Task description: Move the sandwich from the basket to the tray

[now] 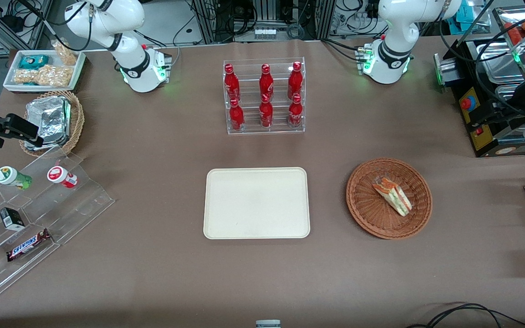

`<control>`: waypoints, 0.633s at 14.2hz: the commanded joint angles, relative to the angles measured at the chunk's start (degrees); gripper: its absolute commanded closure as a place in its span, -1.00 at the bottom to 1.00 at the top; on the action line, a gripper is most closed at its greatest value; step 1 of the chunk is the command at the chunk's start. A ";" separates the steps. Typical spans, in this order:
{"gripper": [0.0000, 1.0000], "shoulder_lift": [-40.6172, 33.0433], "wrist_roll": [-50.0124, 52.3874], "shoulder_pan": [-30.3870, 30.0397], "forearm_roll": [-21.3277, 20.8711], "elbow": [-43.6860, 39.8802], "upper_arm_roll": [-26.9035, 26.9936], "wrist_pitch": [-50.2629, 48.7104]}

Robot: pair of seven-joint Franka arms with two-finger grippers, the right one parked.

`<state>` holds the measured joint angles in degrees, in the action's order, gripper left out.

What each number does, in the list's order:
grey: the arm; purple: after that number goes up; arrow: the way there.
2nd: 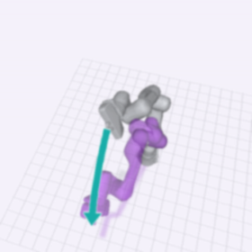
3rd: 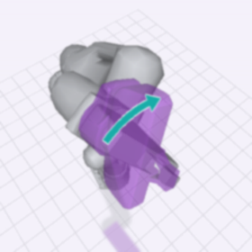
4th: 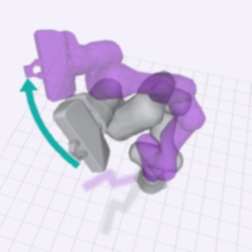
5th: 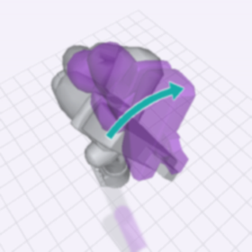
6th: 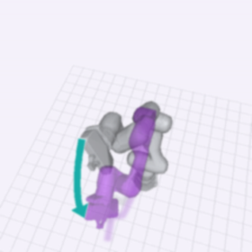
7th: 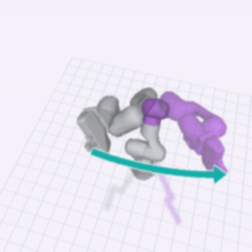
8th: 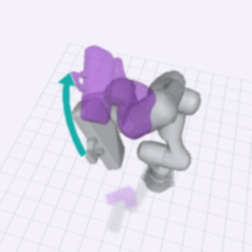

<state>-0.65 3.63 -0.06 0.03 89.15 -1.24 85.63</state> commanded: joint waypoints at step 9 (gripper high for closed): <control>-1.00 -0.05 0.06 1.28 0.06 0.23 -0.17 -0.46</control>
<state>-0.60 3.63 0.65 0.03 89.23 -1.65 85.70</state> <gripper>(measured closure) 0.000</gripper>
